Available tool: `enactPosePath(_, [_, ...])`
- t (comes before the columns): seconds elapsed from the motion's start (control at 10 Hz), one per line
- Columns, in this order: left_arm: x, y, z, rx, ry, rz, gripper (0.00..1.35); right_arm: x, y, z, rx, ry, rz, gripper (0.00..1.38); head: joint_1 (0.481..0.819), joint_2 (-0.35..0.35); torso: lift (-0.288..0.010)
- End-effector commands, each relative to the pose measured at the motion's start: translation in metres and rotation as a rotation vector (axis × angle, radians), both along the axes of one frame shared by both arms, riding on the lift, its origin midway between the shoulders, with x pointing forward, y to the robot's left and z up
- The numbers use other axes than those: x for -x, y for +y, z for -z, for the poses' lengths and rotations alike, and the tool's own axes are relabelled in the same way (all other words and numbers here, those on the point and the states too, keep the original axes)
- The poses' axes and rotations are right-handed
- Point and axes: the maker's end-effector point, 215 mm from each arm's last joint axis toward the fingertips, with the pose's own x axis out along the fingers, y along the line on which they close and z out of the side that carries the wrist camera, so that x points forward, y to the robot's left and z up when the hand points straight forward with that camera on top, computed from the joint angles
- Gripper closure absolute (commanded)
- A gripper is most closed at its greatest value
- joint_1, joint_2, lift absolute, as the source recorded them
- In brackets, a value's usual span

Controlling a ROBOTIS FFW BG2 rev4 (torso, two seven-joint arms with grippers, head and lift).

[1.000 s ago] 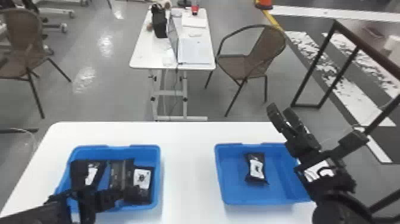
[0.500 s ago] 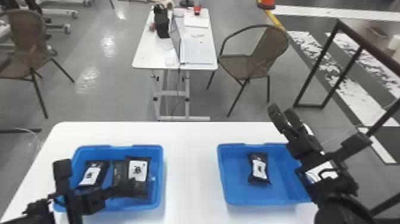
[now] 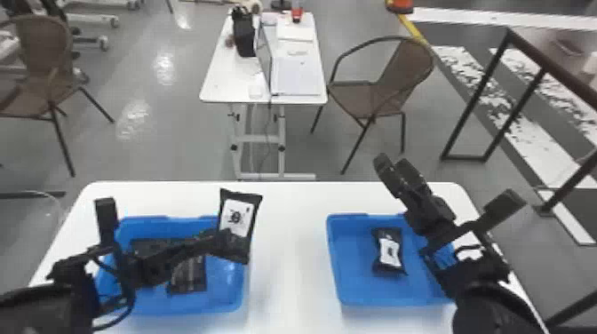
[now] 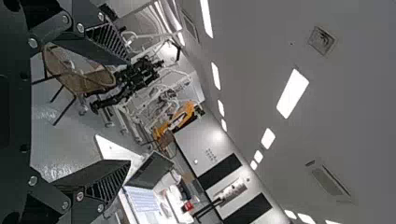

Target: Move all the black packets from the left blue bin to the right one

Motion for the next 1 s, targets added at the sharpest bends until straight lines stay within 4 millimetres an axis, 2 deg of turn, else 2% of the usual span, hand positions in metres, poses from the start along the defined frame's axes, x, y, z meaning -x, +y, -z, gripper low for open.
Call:
enactPosePath(0.0, [-0.011,-0.028,-0.012,0.011,-0.058,0.084,1.22,-0.003,0.023,0.001,-0.003,0.007,-0.06,0.29,0.695,-0.082,0.0])
enactPosePath(0.3, [-0.025,-0.079,-0.027,0.043,-0.097,0.199,1.22,-0.004,0.062,0.006,-0.019,0.029,-0.164,0.29,0.695,-0.092,0.0])
enactPosePath(0.5, [-0.026,-0.116,-0.042,0.053,-0.126,0.309,1.22,-0.006,0.089,0.011,-0.027,0.042,-0.239,0.29,0.695,-0.098,0.0])
enactPosePath(0.7, [-0.027,-0.143,-0.053,0.064,-0.146,0.364,1.22,-0.007,0.103,0.017,-0.031,0.061,-0.27,0.29,0.695,-0.111,0.0])
enactPosePath(0.9, [-0.027,-0.159,-0.065,0.078,-0.166,0.394,1.22,-0.006,0.109,0.026,-0.034,0.08,-0.286,0.28,0.695,-0.12,0.0])
